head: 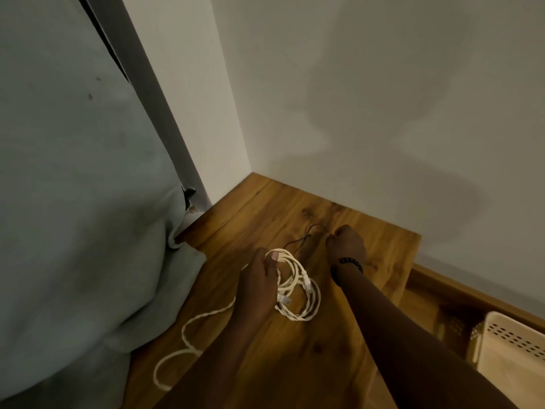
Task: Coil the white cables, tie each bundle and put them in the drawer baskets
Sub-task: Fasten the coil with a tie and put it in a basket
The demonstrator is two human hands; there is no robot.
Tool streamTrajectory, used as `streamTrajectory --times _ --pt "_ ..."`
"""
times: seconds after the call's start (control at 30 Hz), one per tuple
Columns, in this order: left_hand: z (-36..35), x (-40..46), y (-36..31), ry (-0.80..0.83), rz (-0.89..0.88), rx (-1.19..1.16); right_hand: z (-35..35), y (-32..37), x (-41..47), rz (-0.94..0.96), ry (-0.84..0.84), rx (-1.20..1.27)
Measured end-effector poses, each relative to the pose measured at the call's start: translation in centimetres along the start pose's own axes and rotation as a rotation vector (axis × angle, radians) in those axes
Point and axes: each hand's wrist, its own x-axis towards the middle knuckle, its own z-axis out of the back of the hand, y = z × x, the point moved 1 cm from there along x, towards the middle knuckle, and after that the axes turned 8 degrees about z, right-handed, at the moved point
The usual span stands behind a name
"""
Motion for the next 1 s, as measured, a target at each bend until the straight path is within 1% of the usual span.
streamTrajectory --times 0.1,0.2,0.33,0.43,0.47,0.57,0.6,0.63,0.73,0.8,0.9,1.0 --pt "0.4 -0.3 -0.3 -0.005 -0.011 0.012 0.1 -0.1 -0.1 0.026 -0.009 0.031" --pt "0.9 -0.3 -0.5 -0.002 -0.013 0.005 1.3 0.1 -0.9 0.043 -0.069 0.149" --pt "1.2 -0.7 -1.2 0.025 -0.013 -0.048 4.4 0.6 -2.5 0.07 -0.193 0.262" --pt "1.8 -1.8 -2.3 0.063 -0.072 -0.101 7.2 0.8 -4.3 0.095 -0.214 0.371" --pt "2.0 -2.2 -2.7 0.089 -0.111 -0.108 8.0 0.8 -4.9 0.128 -0.211 0.34" --pt "2.7 -3.9 -3.7 0.186 -0.225 -0.102 10.5 1.0 -7.0 0.31 -0.188 -0.007" --pt "3.0 -4.5 -4.1 0.218 -0.251 -0.101 11.3 1.3 -7.7 0.374 -0.162 -0.078" --pt "3.1 -5.1 -4.4 0.247 -0.274 -0.093 12.0 1.5 -8.4 0.435 -0.109 -0.077" --pt "3.9 -7.6 -5.7 0.322 -0.339 -0.076 14.8 2.8 -11.4 0.568 0.149 0.185" --pt "4.3 -9.2 -6.7 0.334 -0.367 -0.078 16.8 3.7 -13.5 0.624 0.266 0.348" --pt "5.2 -11.4 -7.9 0.302 -0.411 -0.071 19.3 4.8 -16.4 0.628 0.341 0.481" --pt "5.8 -13.3 -8.6 0.306 -0.426 -0.081 20.8 5.7 -18.5 0.607 0.358 0.478"
